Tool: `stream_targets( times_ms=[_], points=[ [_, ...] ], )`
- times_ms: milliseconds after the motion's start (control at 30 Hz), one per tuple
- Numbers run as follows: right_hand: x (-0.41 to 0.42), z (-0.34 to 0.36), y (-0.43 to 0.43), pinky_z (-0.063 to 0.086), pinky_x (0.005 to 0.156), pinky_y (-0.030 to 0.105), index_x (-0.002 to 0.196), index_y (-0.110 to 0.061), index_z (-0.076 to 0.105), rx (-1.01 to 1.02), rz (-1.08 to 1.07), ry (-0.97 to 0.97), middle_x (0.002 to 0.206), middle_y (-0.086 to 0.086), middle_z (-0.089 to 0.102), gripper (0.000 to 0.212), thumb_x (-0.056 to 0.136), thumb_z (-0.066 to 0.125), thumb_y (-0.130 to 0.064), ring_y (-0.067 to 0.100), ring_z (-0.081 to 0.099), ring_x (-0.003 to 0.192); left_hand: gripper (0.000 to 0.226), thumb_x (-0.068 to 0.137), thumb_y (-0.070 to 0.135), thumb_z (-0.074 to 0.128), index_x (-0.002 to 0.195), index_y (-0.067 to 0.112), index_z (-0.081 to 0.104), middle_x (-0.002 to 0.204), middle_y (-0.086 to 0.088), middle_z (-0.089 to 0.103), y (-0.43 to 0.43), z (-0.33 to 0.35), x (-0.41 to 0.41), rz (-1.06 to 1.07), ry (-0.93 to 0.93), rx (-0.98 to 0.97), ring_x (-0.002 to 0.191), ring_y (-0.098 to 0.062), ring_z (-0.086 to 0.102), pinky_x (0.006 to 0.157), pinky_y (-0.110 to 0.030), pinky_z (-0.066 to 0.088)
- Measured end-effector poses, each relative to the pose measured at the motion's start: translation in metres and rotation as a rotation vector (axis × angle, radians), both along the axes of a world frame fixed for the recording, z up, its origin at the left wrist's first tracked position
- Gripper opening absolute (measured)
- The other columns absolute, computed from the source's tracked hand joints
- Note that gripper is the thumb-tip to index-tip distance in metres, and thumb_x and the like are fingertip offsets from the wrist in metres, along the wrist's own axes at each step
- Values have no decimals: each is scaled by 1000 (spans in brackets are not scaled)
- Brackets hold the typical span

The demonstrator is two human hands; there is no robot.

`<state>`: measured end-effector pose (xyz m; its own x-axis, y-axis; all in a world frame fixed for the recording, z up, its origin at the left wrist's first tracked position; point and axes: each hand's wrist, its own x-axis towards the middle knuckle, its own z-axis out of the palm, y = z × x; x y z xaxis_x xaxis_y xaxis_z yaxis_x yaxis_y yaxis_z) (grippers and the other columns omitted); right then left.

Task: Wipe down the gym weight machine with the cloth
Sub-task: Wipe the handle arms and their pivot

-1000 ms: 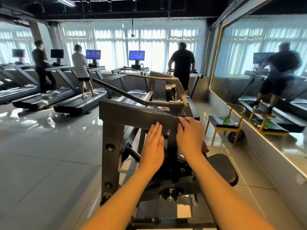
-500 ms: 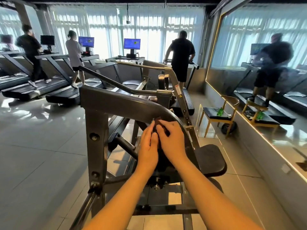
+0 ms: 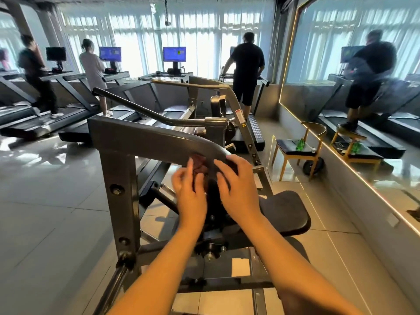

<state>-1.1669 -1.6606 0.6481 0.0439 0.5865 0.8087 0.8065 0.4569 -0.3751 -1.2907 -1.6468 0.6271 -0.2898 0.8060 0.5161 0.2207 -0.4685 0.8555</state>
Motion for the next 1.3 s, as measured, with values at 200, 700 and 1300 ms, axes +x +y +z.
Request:
stream_targets(
  times_ms=[200, 700, 1300],
  points=[
    [14, 2, 8, 32, 110, 15, 149, -22, 46, -179, 130, 69, 148, -4, 45, 45, 105, 50, -19, 9, 41, 136, 41, 104, 18, 53, 142, 34, 51, 128, 5, 43, -11, -15, 38, 50, 70, 35, 110, 11, 48, 91, -3, 40],
    [18, -4, 18, 35, 117, 58, 140, -21, 47, -164, 309, 114, 157, 3, 42, 38, 104, 35, -22, 26, 31, 150, 32, 102, 9, 57, 119, 34, 64, 118, 7, 49, -13, -6, 57, 272, 9, 67, 108, 11, 51, 91, -4, 41],
    [28, -6, 18, 27, 123, 52, 139, -28, 48, -251, 424, 226, 162, -9, 33, 41, 103, 47, -9, 9, 21, 153, 44, 102, 19, 58, 142, 35, 51, 136, 0, 41, -1, -9, 39, 326, 33, 30, 120, 6, 44, 102, -9, 38]
  ],
)
